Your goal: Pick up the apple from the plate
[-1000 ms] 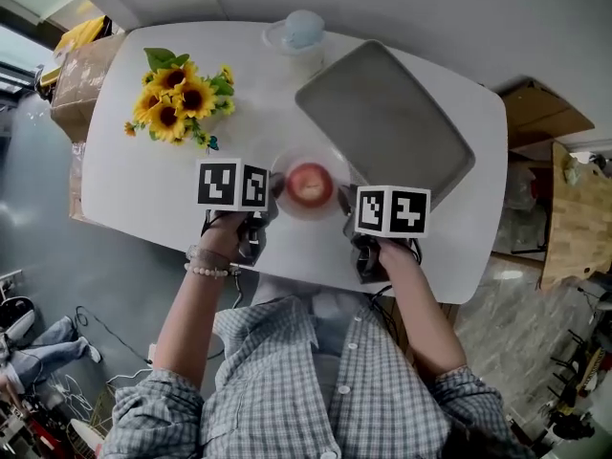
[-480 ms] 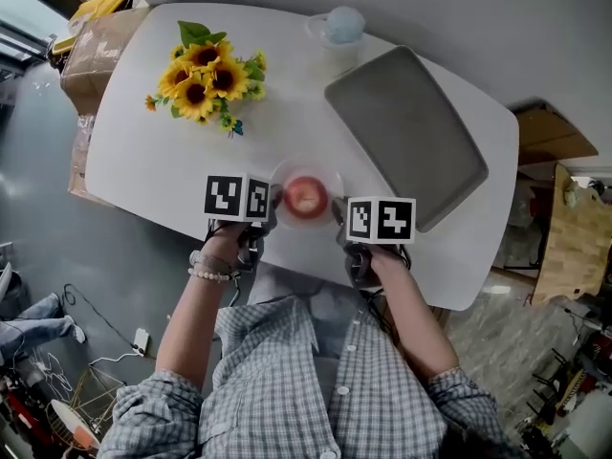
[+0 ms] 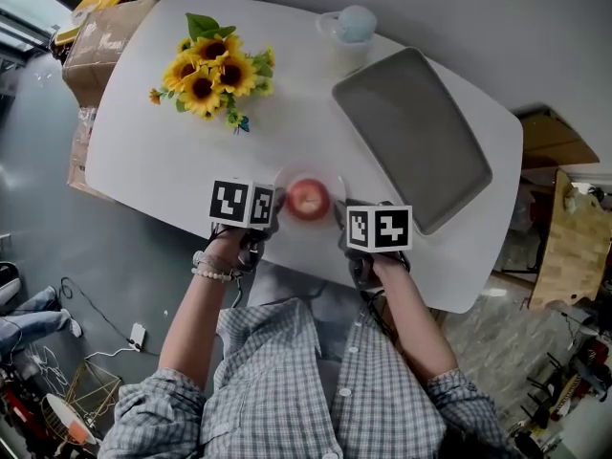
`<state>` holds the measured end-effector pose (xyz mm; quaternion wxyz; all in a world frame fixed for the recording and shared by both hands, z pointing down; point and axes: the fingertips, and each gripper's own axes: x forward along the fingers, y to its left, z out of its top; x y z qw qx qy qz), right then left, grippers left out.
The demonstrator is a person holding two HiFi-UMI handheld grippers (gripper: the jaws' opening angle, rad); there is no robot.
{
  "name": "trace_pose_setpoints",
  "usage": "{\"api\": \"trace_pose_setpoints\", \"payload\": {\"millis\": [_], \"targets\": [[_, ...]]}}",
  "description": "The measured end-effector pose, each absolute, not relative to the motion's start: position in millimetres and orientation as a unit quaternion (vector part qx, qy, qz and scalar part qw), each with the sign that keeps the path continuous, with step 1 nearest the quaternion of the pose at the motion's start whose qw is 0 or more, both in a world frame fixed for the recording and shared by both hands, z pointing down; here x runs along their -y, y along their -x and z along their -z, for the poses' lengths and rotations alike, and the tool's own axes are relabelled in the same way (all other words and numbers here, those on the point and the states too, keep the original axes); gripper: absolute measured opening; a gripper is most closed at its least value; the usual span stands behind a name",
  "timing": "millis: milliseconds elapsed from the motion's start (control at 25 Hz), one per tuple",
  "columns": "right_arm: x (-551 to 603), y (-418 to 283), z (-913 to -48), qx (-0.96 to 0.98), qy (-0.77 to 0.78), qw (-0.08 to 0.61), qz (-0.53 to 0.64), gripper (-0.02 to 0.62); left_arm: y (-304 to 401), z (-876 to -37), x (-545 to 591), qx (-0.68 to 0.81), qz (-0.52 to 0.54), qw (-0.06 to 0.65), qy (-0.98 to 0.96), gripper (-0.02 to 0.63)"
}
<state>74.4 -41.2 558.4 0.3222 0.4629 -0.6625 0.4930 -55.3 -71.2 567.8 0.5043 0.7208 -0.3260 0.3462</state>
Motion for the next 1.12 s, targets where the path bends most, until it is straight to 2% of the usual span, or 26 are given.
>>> {"api": "trace_pose_setpoints", "payload": {"millis": [520, 640, 880, 1120], "targets": [[39.3, -83.5, -554.1, 0.689, -0.48, 0.313, -0.444, 0.071, 76.1, -564.2, 69.5, 0.334, -0.302, 0.513, -0.731, 0.072], [41.8, -88.7, -542.1, 0.698, -0.497, 0.296, -0.422, 0.069, 90.2, -559.5, 71.4, 0.358, -0.303, 0.484, -0.739, 0.071], [49.4, -88.6, -502.1, 0.734, -0.515, 0.277, -0.345, 0.067, 103.6, -526.7, 78.3, 0.376, -0.248, 0.436, -0.779, 0.024], [50.0, -74.0, -452.7, 0.771, -0.516, 0.241, -0.283, 0.041, 99.2, -466.9, 83.5, 0.386, -0.198, 0.334, -0.837, 0.011]]}}
